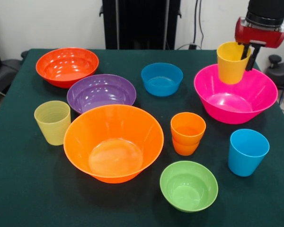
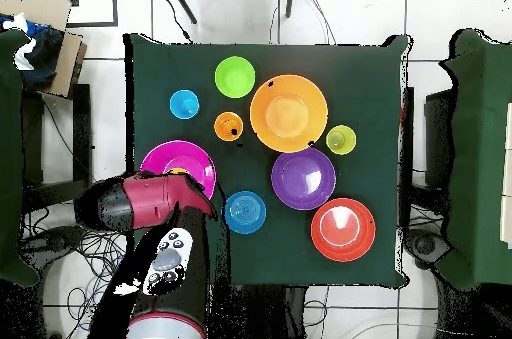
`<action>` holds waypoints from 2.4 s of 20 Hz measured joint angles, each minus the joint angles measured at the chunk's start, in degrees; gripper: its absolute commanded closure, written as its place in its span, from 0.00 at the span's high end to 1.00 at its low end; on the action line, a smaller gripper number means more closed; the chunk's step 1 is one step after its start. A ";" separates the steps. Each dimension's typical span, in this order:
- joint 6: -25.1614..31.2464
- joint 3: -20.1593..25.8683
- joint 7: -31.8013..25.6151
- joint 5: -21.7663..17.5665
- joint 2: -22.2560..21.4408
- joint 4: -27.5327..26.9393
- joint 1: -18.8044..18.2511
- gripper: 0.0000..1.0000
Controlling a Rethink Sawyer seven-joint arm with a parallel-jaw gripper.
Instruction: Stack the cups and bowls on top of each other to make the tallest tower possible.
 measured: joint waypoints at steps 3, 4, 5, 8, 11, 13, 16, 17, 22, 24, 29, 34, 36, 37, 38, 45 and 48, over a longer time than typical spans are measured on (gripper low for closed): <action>0.00 0.01 0.00 -0.34 0.88 -0.48 0.02 0.00; 0.00 0.01 0.00 -0.40 1.10 -0.63 0.04 0.00; 0.00 0.00 0.00 -0.52 1.47 -0.89 0.07 0.00; 0.00 0.00 0.00 -0.71 2.59 -1.69 0.18 0.00; 0.00 0.00 0.00 -0.71 3.77 -2.48 0.38 0.00; 0.00 0.00 0.00 -0.71 4.63 -3.09 0.60 0.00; -0.01 0.00 0.00 -0.70 5.60 -3.76 0.86 0.00; 0.00 0.00 0.00 -0.71 5.91 -3.96 0.93 0.00; -0.01 -0.07 0.00 -0.70 7.59 -5.04 1.25 0.00; -0.01 -0.18 0.00 -0.70 8.31 -5.40 1.43 0.00; -0.24 -0.59 0.00 -0.70 10.51 -6.60 1.96 0.00; -1.59 -1.08 0.00 -0.70 12.43 -7.68 2.35 0.00; -2.17 -1.25 0.00 -0.68 13.07 -8.12 2.50 0.00; -2.23 -1.29 0.00 -0.68 13.13 -8.21 2.55 0.00; -2.23 -1.35 0.00 -0.69 13.16 -8.29 2.60 0.00; -2.25 -2.77 0.00 -0.69 13.78 -9.18 3.34 0.00; -2.25 -3.20 0.00 -0.69 14.06 -9.58 3.59 0.00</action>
